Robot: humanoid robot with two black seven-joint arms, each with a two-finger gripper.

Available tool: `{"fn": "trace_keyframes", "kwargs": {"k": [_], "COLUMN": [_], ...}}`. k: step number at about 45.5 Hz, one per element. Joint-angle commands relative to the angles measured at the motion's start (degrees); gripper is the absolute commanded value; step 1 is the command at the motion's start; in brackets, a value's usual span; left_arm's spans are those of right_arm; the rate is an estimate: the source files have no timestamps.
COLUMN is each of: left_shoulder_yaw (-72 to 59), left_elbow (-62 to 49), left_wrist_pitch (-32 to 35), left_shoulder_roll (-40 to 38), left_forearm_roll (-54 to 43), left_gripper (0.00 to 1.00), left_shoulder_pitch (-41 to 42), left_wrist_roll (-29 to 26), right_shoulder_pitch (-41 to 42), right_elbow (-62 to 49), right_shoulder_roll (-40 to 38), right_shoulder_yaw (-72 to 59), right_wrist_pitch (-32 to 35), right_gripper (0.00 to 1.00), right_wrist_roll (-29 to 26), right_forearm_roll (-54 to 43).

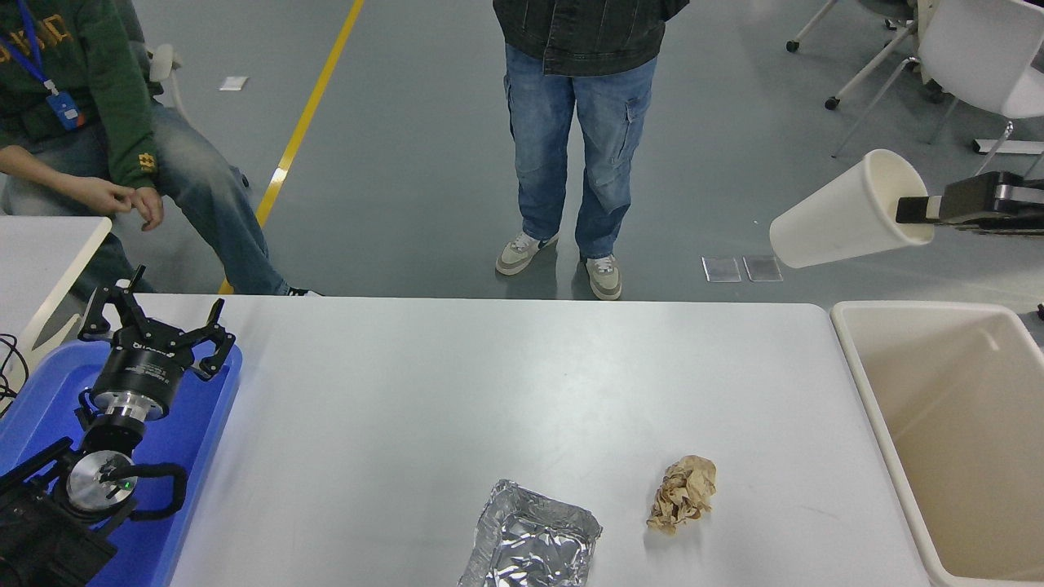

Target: Clean the table surface

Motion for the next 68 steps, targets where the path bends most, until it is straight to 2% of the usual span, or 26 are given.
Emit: {"fn": "trace_keyframes", "kwargs": {"k": [1, 13, 21, 28, 40, 52, 55, 60, 68], "left_shoulder_yaw": [0.00, 0.00, 0.00, 0.00, 0.00, 0.00, 0.00, 0.00, 0.00], "left_elbow": [-0.05, 0.04, 0.04, -0.05, 0.04, 0.04, -0.05, 0.04, 0.04], "left_wrist_pitch": [0.00, 0.00, 0.00, 0.00, 0.00, 0.00, 0.00, 0.00, 0.00], "left_shoulder_roll": [0.00, 0.00, 0.00, 0.00, 0.00, 0.00, 0.00, 0.00, 0.00], "left_forearm_roll": [0.01, 0.01, 0.01, 0.01, 0.01, 0.01, 0.01, 0.01, 0.01], "left_gripper": [1.00, 1.00, 1.00, 1.00, 1.00, 1.00, 1.00, 1.00, 1.00], "left_shoulder_pitch": [0.00, 0.00, 0.00, 0.00, 0.00, 0.00, 0.00, 0.00, 0.00], "left_wrist_roll": [0.07, -0.02, -0.02, -0.01, -0.02, -0.01, -0.02, -0.02, -0.02], "right_shoulder_pitch": [-8.37, -23.40, -30.17, -35.97, -41.25, -41.26, -41.17, -41.52, -41.61], "right_elbow": [-5.49, -14.28, -24.03, -37.73, -61.38, -90.82, -93.30, -93.12, -93.12], "right_shoulder_roll": [-0.02, 5.86, 13.95, 24.75, 40.75, 58.24, 60.80, 61.77, 62.91], "right_shoulder_yaw": [-0.44, -0.26, -0.17, 0.09, 0.36, -4.82, -6.67, -9.14, -9.84], "right_wrist_pitch": [-9.82, -24.76, -32.50, -36.81, -37.78, -39.45, -41.90, -47.79, -50.26], "right_gripper": [0.00, 0.00, 0.00, 0.00, 0.00, 0.00, 0.00, 0.00, 0.00], "right_wrist_roll": [1.17, 5.66, 7.42, 7.42, 7.42, 6.89, 6.01, 0.83, -0.05], "right_forearm_roll": [5.41, 14.46, 17.80, 17.98, 18.60, 18.60, 18.68, 18.95, 21.67]}}
